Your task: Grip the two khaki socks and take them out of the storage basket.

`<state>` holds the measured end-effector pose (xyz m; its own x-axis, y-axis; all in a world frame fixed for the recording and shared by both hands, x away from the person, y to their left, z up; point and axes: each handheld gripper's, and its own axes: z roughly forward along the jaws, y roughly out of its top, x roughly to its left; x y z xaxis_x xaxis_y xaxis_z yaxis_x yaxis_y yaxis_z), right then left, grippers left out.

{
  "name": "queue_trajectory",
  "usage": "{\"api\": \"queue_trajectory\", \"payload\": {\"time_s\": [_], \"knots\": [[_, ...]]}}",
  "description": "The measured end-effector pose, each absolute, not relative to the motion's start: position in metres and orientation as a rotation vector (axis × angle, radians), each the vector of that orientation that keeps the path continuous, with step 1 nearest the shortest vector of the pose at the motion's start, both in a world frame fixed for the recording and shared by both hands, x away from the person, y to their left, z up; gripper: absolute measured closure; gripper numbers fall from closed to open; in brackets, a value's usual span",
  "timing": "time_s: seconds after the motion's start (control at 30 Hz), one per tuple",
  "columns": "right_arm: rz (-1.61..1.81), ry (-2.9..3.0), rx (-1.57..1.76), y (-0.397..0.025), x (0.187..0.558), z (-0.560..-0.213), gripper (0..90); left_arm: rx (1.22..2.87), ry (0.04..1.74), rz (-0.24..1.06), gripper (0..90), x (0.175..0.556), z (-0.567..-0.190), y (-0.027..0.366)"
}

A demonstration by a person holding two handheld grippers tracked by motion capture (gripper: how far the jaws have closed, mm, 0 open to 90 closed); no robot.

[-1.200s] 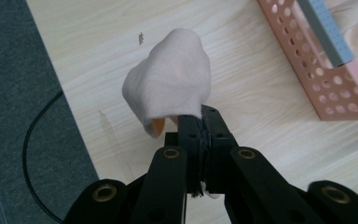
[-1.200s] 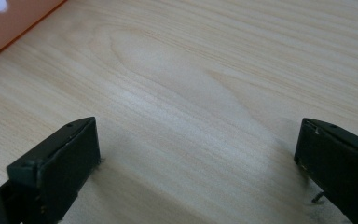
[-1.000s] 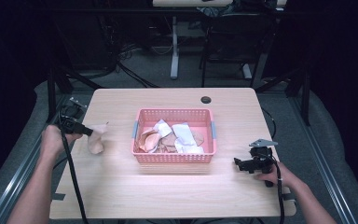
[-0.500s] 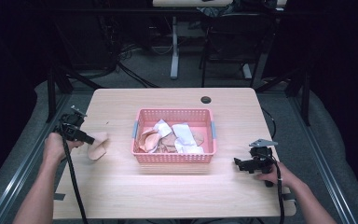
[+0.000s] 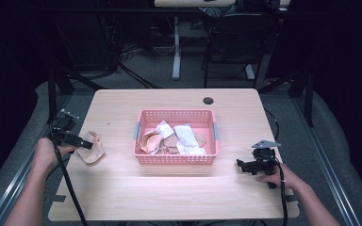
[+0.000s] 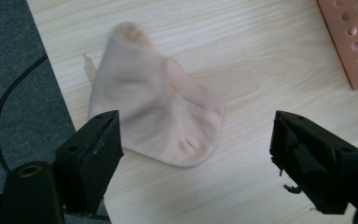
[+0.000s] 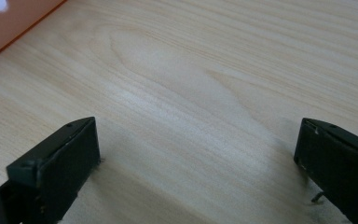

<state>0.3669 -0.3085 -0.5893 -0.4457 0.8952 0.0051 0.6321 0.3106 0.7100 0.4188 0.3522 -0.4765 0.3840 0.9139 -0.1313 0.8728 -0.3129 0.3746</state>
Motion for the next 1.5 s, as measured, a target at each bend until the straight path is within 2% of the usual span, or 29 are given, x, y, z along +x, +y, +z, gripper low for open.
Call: {"api": "queue_trajectory", "payload": {"time_s": [0.3, 0.83, 1.2, 1.5], "knots": [[0.918, 2.197, 1.361, -0.309, 0.367, -0.589, 0.0, 2.309, 1.489, 0.129, 13.0, 0.414, -0.470, 0.342], [0.922, 2.193, 1.357, -0.308, 0.367, -0.590, 0.0, 2.338, 1.344, 0.249, 0.3, 0.416, -0.432, 0.309], [0.922, 2.195, 1.356, -0.308, 0.367, -0.590, 0.0, 2.362, 1.241, 0.296, 0.0, 0.430, -0.415, 0.275], [0.913, 2.194, 1.356, -0.308, 0.367, -0.589, 0.0, 2.390, 1.148, 0.333, 0.0, 0.444, -0.408, 0.233]]}}
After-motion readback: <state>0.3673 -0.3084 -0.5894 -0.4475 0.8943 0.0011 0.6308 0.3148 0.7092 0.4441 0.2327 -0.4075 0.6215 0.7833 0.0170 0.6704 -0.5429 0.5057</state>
